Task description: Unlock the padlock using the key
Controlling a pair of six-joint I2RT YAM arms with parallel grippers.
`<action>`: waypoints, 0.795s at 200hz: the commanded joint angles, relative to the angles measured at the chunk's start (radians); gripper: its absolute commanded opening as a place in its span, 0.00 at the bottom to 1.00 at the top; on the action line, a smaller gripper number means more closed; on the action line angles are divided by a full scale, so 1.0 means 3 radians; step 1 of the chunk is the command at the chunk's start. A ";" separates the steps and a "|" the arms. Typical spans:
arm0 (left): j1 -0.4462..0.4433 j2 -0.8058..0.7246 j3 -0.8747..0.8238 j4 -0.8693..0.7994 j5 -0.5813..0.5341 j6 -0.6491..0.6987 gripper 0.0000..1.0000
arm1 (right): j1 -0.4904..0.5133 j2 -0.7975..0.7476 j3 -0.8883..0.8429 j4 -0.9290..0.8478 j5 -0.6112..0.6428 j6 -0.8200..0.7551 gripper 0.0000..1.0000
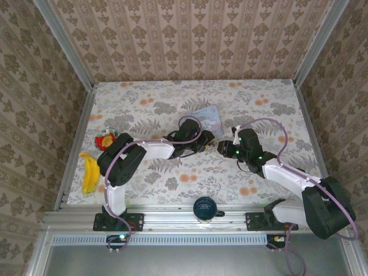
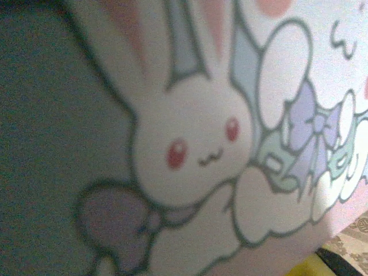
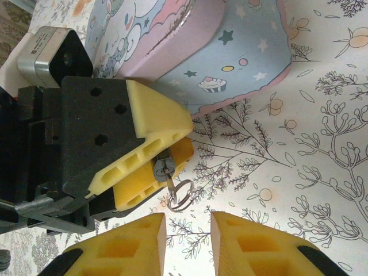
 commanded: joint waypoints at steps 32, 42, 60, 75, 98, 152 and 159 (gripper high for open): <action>-0.0026 0.0134 -0.0163 -0.0338 0.0369 -0.0394 0.00 | -0.0003 0.0321 0.0021 0.0455 -0.0259 0.0139 0.25; -0.0025 0.0134 -0.0163 -0.0330 0.0375 -0.0394 0.00 | -0.0010 0.0388 0.0032 0.0532 -0.0301 0.0168 0.25; -0.0022 0.0134 -0.0163 -0.0321 0.0389 -0.0389 0.00 | -0.0015 0.0477 0.0048 0.0636 -0.0335 0.0203 0.23; -0.0031 0.0130 -0.0158 -0.0318 0.0395 -0.0389 0.00 | -0.0023 0.0516 0.0058 0.0687 -0.0347 0.0213 0.22; -0.0032 0.0125 -0.0153 -0.0323 0.0395 -0.0389 0.00 | -0.0049 0.0522 0.0052 0.0736 -0.0330 0.0223 0.20; -0.0037 0.0129 -0.0123 -0.0347 0.0395 -0.0389 0.00 | -0.0107 0.0665 0.0050 0.0819 -0.0395 0.0282 0.16; -0.0035 0.0129 -0.0122 -0.0349 0.0395 -0.0389 0.00 | -0.0111 0.0679 0.0048 0.0828 -0.0411 0.0289 0.16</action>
